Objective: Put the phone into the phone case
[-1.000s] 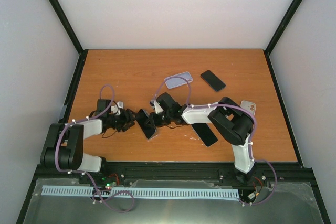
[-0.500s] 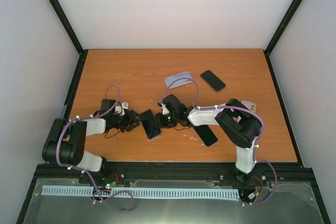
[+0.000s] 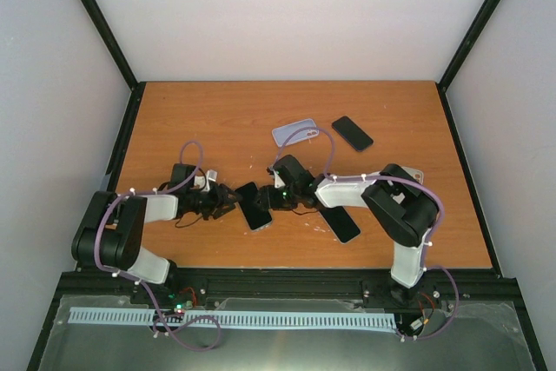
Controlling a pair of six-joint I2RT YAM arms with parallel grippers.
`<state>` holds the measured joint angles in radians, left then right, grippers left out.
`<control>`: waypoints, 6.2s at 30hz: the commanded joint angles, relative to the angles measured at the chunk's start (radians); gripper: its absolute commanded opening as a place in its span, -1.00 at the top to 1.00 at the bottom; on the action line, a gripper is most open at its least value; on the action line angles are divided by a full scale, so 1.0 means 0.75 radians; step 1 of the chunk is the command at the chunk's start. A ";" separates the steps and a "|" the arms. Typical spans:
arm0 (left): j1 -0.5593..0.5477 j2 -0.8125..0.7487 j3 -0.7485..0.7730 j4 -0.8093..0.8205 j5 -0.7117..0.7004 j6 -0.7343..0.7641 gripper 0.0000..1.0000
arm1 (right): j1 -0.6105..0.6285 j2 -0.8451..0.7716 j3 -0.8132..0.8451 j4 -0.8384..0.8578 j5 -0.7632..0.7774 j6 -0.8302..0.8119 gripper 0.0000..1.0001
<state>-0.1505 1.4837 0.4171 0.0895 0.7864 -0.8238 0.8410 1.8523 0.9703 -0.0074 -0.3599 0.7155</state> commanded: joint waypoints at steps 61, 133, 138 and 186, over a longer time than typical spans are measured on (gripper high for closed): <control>-0.047 -0.022 -0.065 0.098 0.078 -0.076 -0.14 | -0.062 0.043 -0.204 0.758 -0.395 0.404 0.93; -0.063 -0.553 -0.043 0.575 0.612 -0.281 0.47 | -0.113 -0.628 -0.404 0.846 -0.435 0.416 0.86; -0.063 -0.526 -0.048 0.614 0.605 -0.294 0.81 | -0.114 -0.642 -0.437 0.872 -0.440 0.438 0.53; -0.095 -0.581 0.225 0.244 0.829 0.039 0.99 | -0.132 -0.943 -0.412 0.346 -0.279 0.167 -0.64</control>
<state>-0.2024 1.0878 0.5083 0.2817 1.3182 -0.8555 0.7555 1.1816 0.5755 0.4664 -0.6262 0.9901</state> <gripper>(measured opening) 0.112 0.789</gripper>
